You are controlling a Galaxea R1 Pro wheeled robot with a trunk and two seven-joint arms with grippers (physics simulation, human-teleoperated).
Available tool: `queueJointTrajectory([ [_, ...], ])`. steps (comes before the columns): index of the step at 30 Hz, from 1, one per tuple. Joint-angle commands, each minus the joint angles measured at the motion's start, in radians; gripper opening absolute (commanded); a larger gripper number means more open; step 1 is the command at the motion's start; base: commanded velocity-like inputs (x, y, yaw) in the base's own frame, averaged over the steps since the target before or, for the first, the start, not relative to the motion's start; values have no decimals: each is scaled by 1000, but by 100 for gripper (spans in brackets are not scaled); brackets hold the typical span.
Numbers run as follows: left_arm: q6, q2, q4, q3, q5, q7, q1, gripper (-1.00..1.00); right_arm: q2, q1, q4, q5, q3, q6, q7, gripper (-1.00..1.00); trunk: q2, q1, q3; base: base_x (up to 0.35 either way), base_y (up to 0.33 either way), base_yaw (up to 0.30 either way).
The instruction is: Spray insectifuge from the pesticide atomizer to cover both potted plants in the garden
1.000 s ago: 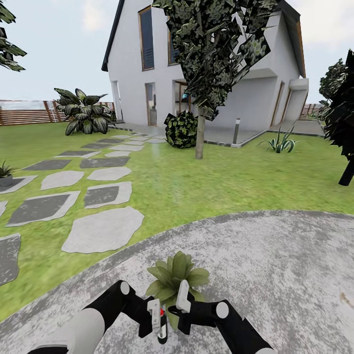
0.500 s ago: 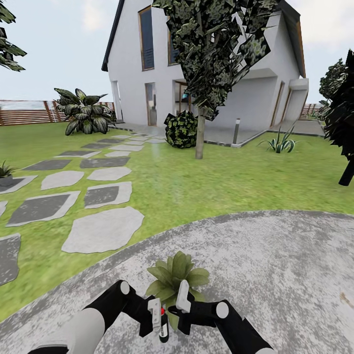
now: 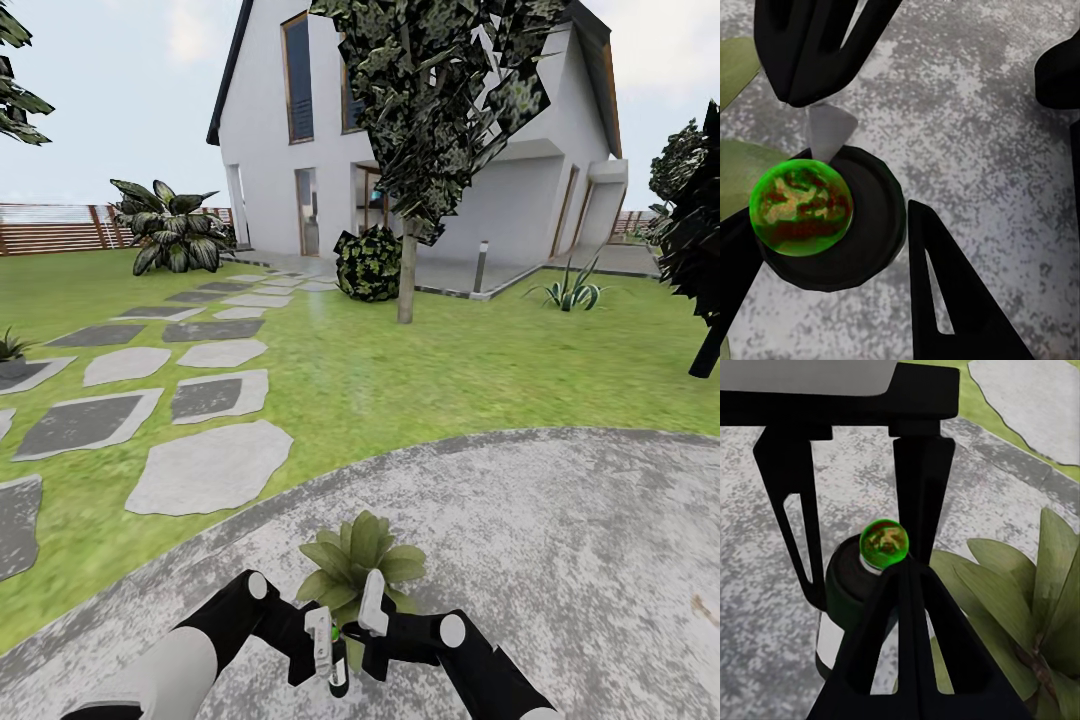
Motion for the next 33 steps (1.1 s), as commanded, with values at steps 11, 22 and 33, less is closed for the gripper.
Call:
queueJointTrajectory([
  [11,-12,10,0,3,-9,0,0,-100,0,0,-1,10,-1,-6,0,-100,0,0,-1,0,0,0],
  [22,-15,129,2,-1,-13,-1,12,-100,-3,0,3,11,-1,-6,0,-100,0,0,-1,0,0,0],
  [33,-11,195,2,6,-14,29,17,-100,-9,0,9,11,-6,-10,-19,100,0,0,-1,0,0,0],
])
